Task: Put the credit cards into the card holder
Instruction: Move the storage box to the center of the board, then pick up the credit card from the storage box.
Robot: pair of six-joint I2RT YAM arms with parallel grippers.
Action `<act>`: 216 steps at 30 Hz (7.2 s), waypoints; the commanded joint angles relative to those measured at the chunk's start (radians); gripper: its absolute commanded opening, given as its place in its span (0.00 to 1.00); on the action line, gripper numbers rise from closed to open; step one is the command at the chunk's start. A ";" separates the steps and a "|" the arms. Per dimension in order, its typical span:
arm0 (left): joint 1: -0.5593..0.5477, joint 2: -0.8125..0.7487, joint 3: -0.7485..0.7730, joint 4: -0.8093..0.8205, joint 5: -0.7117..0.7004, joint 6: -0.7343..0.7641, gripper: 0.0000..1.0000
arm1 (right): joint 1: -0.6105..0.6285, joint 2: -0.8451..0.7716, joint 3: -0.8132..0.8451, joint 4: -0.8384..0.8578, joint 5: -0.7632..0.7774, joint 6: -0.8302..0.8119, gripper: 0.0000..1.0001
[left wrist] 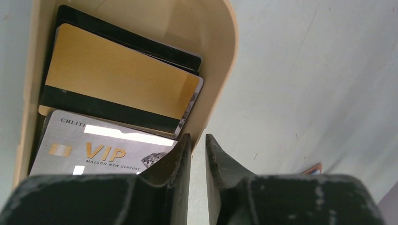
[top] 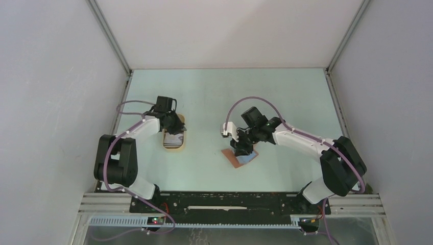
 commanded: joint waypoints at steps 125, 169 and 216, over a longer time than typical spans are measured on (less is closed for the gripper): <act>-0.066 -0.707 -0.576 0.258 -0.340 -0.211 0.46 | 0.098 0.969 1.360 -0.283 -0.215 0.845 0.59; -0.061 -0.716 -0.593 0.293 -0.319 -0.200 0.45 | 0.216 1.053 1.429 -0.376 0.346 0.393 0.85; -0.042 -0.809 -0.640 0.501 -0.059 -0.099 0.68 | 0.085 0.948 1.438 -0.376 -0.098 0.496 0.45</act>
